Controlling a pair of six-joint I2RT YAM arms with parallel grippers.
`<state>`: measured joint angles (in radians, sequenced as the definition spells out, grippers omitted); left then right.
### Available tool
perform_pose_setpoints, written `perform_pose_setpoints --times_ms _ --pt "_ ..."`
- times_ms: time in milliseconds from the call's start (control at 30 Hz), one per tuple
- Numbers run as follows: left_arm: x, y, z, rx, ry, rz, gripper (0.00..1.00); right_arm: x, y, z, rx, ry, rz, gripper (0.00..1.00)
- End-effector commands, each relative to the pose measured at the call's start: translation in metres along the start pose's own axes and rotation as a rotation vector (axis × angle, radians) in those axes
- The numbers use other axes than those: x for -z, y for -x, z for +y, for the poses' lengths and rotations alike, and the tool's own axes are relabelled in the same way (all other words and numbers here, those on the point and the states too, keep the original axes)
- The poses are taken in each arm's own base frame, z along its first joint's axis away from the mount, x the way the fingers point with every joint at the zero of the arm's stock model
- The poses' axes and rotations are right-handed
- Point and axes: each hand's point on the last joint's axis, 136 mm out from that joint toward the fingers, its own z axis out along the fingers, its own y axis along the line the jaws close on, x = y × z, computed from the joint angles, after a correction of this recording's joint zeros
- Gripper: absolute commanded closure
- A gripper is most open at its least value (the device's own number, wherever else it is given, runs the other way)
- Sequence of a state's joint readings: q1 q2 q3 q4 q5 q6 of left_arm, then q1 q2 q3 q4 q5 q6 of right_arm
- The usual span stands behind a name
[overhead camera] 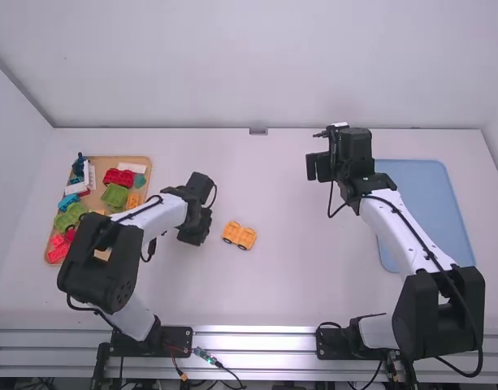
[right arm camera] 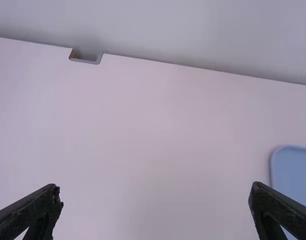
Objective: Assemble lego blocks to make yellow taxi
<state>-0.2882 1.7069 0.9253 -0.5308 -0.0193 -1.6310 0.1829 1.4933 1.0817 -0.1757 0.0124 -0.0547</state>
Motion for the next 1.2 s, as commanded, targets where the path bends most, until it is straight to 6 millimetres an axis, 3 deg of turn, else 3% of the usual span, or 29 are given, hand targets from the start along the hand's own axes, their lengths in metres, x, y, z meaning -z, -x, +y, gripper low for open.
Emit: perform_pose_setpoints --times_ms 0,367,633,933,1067,1167 --pt "0.001 -0.005 0.0 0.04 -0.028 -0.001 0.98 0.001 0.007 0.004 -0.006 0.022 -0.014 0.01" --pt "-0.006 -0.016 0.008 0.034 -0.016 0.061 0.98 0.001 0.004 0.004 -0.005 0.024 -0.003 0.01" --pt "-0.009 -0.018 0.006 0.109 -0.037 0.067 0.98 0.001 0.004 0.004 -0.005 0.024 -0.002 0.01" --pt "-0.018 -0.017 0.023 0.243 -0.001 0.07 0.95 0.001 0.003 0.004 -0.005 0.024 0.001 0.01" --pt "-0.02 -0.018 0.022 0.237 -0.012 0.073 0.85 0.001 0.003 0.004 -0.004 0.025 0.001 0.01" --pt "-0.02 -0.018 0.021 0.237 -0.013 0.073 0.59 0.001 0.003 0.004 -0.005 0.024 0.001 0.01"
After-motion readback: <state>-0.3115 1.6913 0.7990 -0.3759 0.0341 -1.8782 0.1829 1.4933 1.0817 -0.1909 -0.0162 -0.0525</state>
